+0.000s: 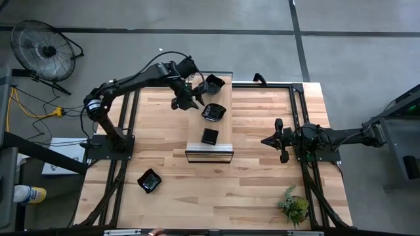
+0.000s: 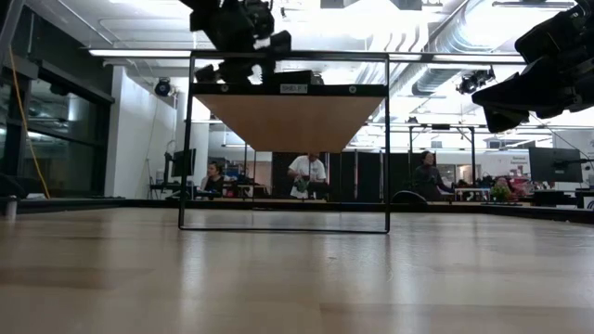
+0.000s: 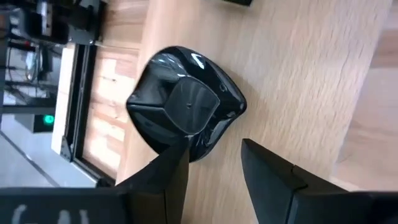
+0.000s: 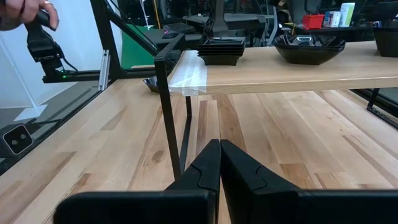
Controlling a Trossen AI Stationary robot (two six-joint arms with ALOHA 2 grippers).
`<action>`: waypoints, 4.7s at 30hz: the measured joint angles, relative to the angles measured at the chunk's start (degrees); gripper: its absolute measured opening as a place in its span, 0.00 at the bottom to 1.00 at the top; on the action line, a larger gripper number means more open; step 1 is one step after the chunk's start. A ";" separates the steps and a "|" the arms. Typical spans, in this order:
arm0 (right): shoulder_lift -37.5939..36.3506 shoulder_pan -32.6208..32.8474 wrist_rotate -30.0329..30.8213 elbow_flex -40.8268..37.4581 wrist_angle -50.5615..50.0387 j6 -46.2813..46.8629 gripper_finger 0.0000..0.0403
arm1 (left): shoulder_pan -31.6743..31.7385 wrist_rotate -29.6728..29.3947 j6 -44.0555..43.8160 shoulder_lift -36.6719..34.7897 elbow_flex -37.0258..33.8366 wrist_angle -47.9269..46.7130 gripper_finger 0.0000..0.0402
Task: Pick & Place Mini shaped plates
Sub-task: Stack the distorted square plate on top of the stacked distorted square plates on the shelf
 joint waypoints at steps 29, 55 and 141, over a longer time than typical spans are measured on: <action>0.02 -0.01 0.01 0.00 0.00 0.00 0.01 | -6.98 -6.23 -59.45 -10.56 0.00 -33.42 0.36; 0.02 -0.02 0.01 0.00 -0.01 -0.01 0.01 | -55.09 -39.95 -136.92 -22.88 -4.68 -31.81 0.36; 0.00 -0.02 0.02 0.00 0.00 0.00 0.01 | -80.50 -31.12 -200.39 -27.87 -55.41 6.67 0.19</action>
